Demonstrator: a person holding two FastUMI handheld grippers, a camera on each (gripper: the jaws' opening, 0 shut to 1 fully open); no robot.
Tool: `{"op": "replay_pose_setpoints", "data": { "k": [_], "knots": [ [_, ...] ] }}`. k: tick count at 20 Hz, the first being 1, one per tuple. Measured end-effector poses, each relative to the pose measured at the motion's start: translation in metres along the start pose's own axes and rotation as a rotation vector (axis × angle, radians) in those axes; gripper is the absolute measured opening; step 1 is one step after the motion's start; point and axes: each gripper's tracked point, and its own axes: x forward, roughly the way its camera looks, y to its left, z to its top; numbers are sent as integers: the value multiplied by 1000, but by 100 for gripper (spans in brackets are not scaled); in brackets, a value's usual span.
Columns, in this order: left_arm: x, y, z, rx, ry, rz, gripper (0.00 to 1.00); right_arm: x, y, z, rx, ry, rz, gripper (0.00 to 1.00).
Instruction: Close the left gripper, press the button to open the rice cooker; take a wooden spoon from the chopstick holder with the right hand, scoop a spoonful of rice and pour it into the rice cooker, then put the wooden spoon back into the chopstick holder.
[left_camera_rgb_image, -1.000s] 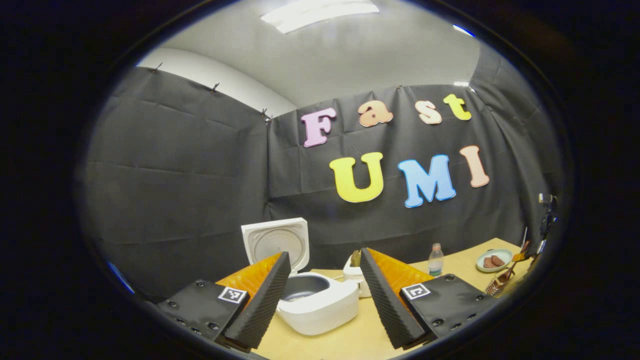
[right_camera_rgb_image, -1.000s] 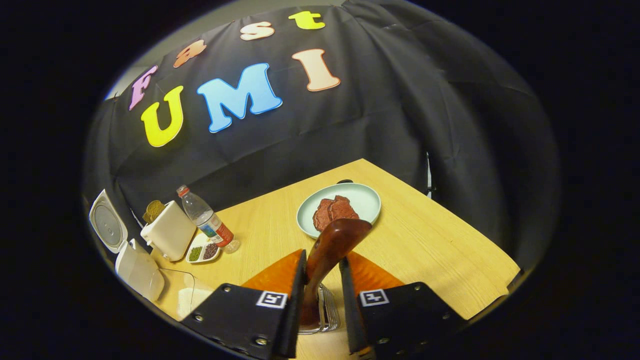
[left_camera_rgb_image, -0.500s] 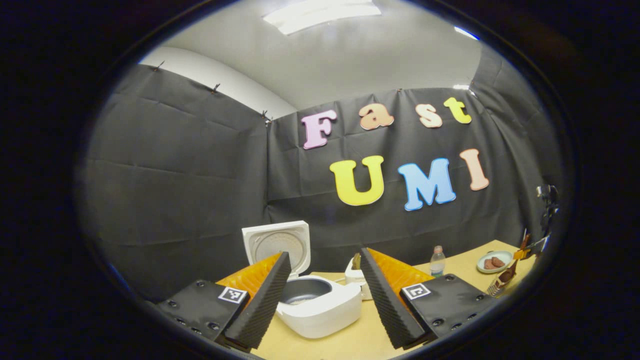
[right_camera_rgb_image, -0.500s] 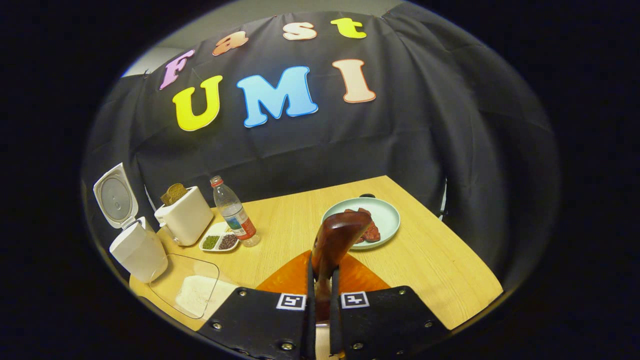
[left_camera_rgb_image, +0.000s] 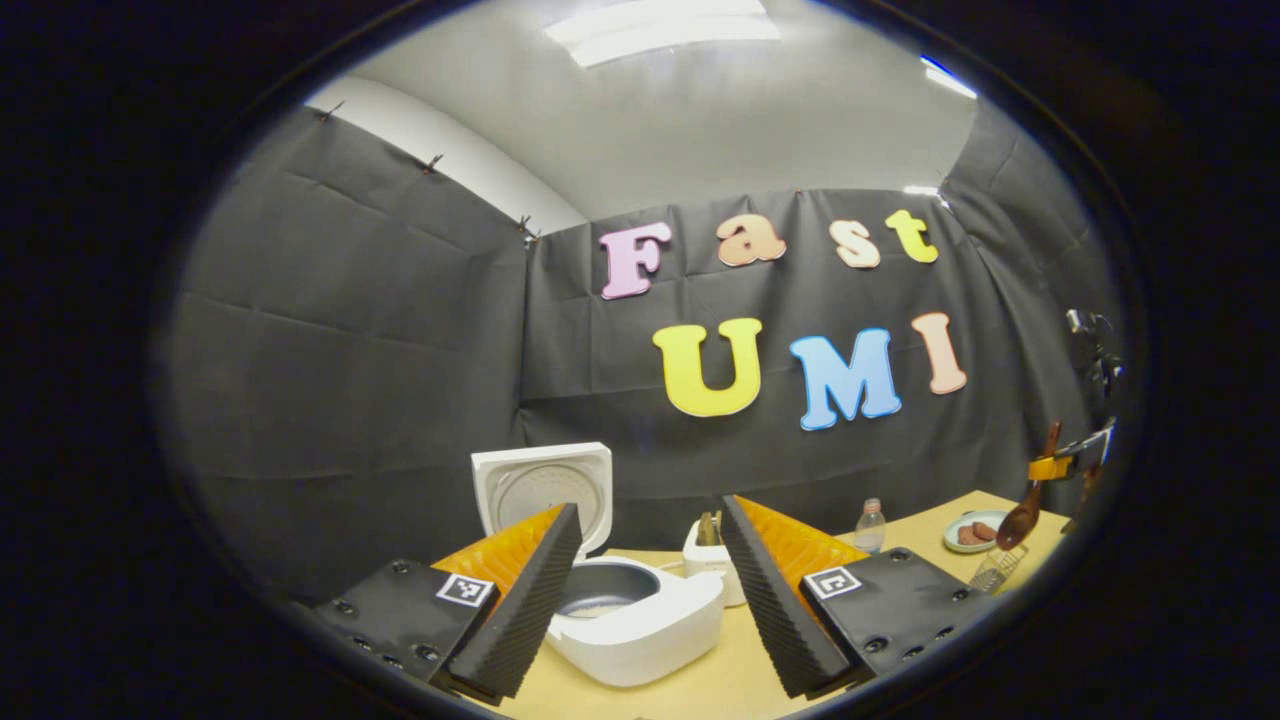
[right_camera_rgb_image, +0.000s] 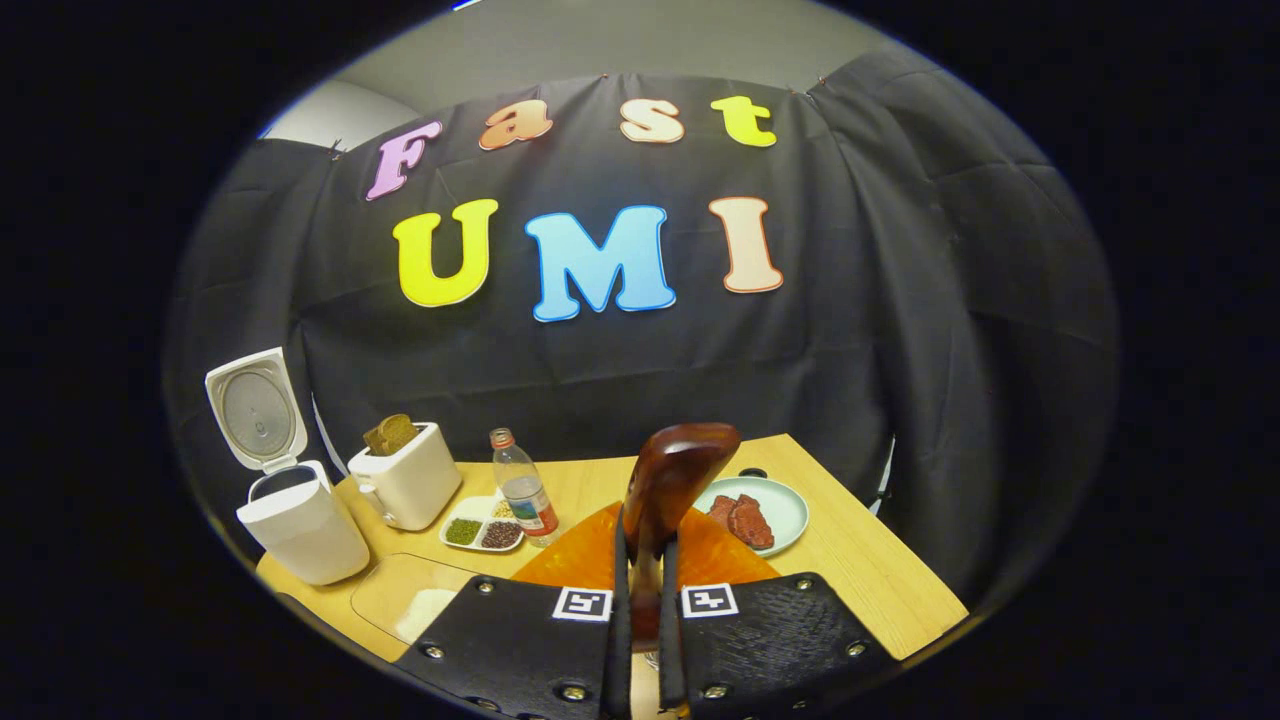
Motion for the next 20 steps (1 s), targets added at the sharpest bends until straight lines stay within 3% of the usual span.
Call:
{"op": "replay_pose_setpoints", "data": {
  "k": [10, 20],
  "knots": [
    [6, 71, -30, -11, 43, 34, 96, -2, 108, -29, -22, 28, 150, 11],
    [6, 105, -40, 28, 53, 63, 97, 14, 144, -105, -174, 115, 123, 11]
  ]
}}
